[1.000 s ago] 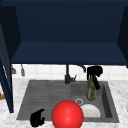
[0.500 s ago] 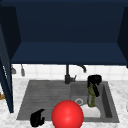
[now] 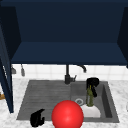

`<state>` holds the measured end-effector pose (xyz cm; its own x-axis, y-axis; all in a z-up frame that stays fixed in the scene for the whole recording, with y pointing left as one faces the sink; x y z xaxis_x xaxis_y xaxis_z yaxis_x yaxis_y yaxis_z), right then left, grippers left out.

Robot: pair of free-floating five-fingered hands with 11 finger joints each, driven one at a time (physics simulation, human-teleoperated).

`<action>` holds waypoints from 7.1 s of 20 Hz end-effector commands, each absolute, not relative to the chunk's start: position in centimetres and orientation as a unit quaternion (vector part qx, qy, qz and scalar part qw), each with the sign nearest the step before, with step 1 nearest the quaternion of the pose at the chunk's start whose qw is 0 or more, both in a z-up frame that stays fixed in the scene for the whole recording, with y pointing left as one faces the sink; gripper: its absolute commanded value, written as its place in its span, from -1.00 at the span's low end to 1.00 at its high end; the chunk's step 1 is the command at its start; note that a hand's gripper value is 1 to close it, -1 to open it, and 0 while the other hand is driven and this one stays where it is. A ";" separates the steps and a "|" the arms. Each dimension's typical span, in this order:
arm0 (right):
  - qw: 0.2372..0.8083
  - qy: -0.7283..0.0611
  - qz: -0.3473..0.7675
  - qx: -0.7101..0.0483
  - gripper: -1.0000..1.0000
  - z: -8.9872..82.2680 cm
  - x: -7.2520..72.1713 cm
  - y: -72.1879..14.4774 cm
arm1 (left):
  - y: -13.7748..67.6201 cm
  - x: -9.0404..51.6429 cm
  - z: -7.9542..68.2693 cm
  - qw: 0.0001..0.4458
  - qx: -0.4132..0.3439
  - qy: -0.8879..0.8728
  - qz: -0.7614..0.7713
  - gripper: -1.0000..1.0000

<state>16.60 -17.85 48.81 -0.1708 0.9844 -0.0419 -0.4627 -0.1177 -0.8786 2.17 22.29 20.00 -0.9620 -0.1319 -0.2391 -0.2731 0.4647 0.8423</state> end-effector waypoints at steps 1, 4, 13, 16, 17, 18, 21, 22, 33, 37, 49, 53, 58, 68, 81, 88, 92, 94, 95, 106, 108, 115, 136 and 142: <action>0.539 -0.386 0.660 -0.353 1.00 45.7 19.6 -19.0 | 22.3 2.2 20.0 0.070 -0.119 0.853 0.504 0.00; 0.539 -0.387 0.659 -0.352 1.00 43.1 21.9 -19.9 | 22.3 2.2 20.0 0.070 -0.119 0.853 0.504 0.00; 0.531 -0.367 0.673 -0.362 1.00 35.3 29.1 -20.9 | 22.3 2.2 20.0 0.070 -0.119 0.853 0.504 0.00; 0.534 -0.369 0.673 -0.355 1.00 32.7 31.4 -21.0 | 22.3 2.2 20.0 0.070 -0.119 0.853 0.504 0.00; 0.537 -0.371 0.670 -0.353 1.00 31.8 31.6 -21.2 | 22.3 2.2 20.0 0.070 -0.119 0.853 0.504 0.00; 0.539 -0.370 0.669 -0.354 1.00 31.0 31.5 -21.3 | 22.3 2.2 20.0 0.070 -0.119 0.853 0.504 0.00; 0.534 -0.377 0.666 -0.361 1.00 28.6 31.5 -21.3 | 22.3 2.2 20.0 0.070 -0.119 0.853 0.504 0.00; 0.532 -0.379 0.665 -0.363 1.00 27.8 31.6 -21.4 | 22.3 2.2 20.0 0.070 -0.119 0.853 0.504 0.00; 0.535 -0.379 0.665 -0.359 1.00 18.3 34.9 -21.7 | 22.3 2.2 20.0 0.070 -0.119 0.853 0.504 0.00; 0.536 -0.379 0.665 -0.357 1.00 14.7 36.7 -21.7 | 22.3 2.2 20.0 0.070 -0.119 0.853 0.504 0.00; 0.526 -0.399 0.652 -0.373 1.00 4.5 39.6 -22.6 | 22.3 2.2 20.0 0.070 -0.119 0.853 0.504 0.00; 0.519 -0.412 0.642 -0.386 1.00 1.9 39.6 -23.5 | 22.3 2.2 20.0 0.070 -0.119 0.853 0.504 0.00; 0.529 -0.418 0.637 -0.375 1.00 1.9 41.2 -24.4 | 22.3 2.2 20.0 0.070 -0.119 0.853 0.504 0.00; 0.553 -0.397 0.645 -0.348 -1.00 3.2 39.9 -23.9 | 22.3 2.2 20.0 0.070 -0.119 0.853 0.504 0.00; 0.538 -0.400 0.625 -0.400 -1.00 6.6 39.6 -24.9 | 22.3 2.2 20.0 0.070 -0.119 0.853 0.504 0.00; 0.538 -0.397 0.640 -0.379 -1.00 10.7 39.2 -26.5 | 22.3 2.2 20.0 0.070 -0.119 0.853 0.504 0.00; 0.536 -0.403 0.637 -0.381 -1.00 12.5 38.8 -27.9 | 22.3 2.2 20.0 0.070 -0.119 0.853 0.504 0.00; 0.538 -0.401 0.637 -0.379 -1.00 12.7 38.8 -28.0 | 22.3 2.2 20.0 0.070 -0.119 0.853 0.504 0.00; 0.537 -0.404 0.632 -0.386 -1.00 12.8 39.0 -28.0 | 22.3 2.2 20.0 0.070 -0.119 0.853 0.504 0.00; 0.501 -0.438 0.608 -0.433 -1.00 15.0 39.3 -28.7 | 22.3 2.2 20.0 0.070 -0.119 0.853 0.504 0.00; 0.502 -0.445 0.602 -0.433 -1.00 15.6 40.0 -28.2 | 22.3 2.2 20.0 0.070 -0.119 0.853 0.504 0.00; 0.509 -0.485 0.589 -0.399 -1.00 16.5 41.5 -26.9 | 22.3 2.2 20.0 0.070 -0.119 0.853 0.504 0.00; 0.462 -0.613 0.570 -0.293 -1.00 15.7 44.5 -25.5 | 22.3 2.2 20.0 0.070 -0.119 0.853 0.504 0.00; 0.450 -0.611 0.562 -0.329 -1.00 15.2 48.1 -22.5 | 22.3 2.2 20.0 0.070 -0.119 0.853 0.504 0.00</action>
<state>46.38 -23.75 15.12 -0.3802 0.9056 0.1881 -0.1566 0.1374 -0.9781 2.17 22.29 20.00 -0.9620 -0.1319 -0.2391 -0.2731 0.4647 0.8423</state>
